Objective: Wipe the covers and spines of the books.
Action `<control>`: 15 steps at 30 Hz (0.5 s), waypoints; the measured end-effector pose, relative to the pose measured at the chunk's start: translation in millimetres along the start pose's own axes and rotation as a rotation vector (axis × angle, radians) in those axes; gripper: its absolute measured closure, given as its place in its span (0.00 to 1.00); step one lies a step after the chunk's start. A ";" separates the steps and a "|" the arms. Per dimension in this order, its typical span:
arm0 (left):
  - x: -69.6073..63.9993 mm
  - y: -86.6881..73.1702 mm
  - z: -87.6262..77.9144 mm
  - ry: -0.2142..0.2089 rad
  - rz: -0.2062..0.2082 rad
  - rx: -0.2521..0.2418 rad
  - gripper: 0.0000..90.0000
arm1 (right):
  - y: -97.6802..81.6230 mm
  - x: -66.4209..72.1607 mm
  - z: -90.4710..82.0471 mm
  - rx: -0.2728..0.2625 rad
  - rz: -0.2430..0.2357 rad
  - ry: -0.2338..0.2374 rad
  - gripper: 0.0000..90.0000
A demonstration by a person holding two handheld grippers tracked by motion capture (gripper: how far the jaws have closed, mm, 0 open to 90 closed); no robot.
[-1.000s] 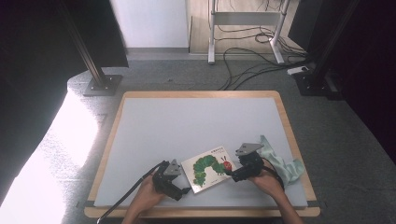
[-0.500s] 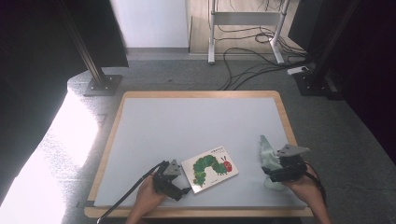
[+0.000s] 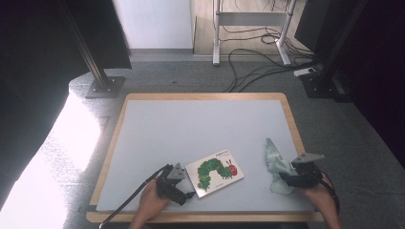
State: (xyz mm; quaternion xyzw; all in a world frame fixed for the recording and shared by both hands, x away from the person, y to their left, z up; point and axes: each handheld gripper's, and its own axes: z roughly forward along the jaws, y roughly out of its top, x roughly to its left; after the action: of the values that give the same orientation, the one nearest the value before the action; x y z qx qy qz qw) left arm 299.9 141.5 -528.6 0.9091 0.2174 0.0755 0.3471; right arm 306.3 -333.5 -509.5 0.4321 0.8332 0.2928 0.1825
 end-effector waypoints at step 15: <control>0.3 0.0 -0.2 0.000 0.004 0.003 0.03 | 8.0 9.7 -9.8 -0.066 -0.008 0.056 0.87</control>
State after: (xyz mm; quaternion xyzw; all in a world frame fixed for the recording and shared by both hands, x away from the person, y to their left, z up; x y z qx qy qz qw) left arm 300.0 141.7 -528.4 0.9100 0.2158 0.0759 0.3457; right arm 300.3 -325.1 -497.5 0.4143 0.8296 0.3312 0.1746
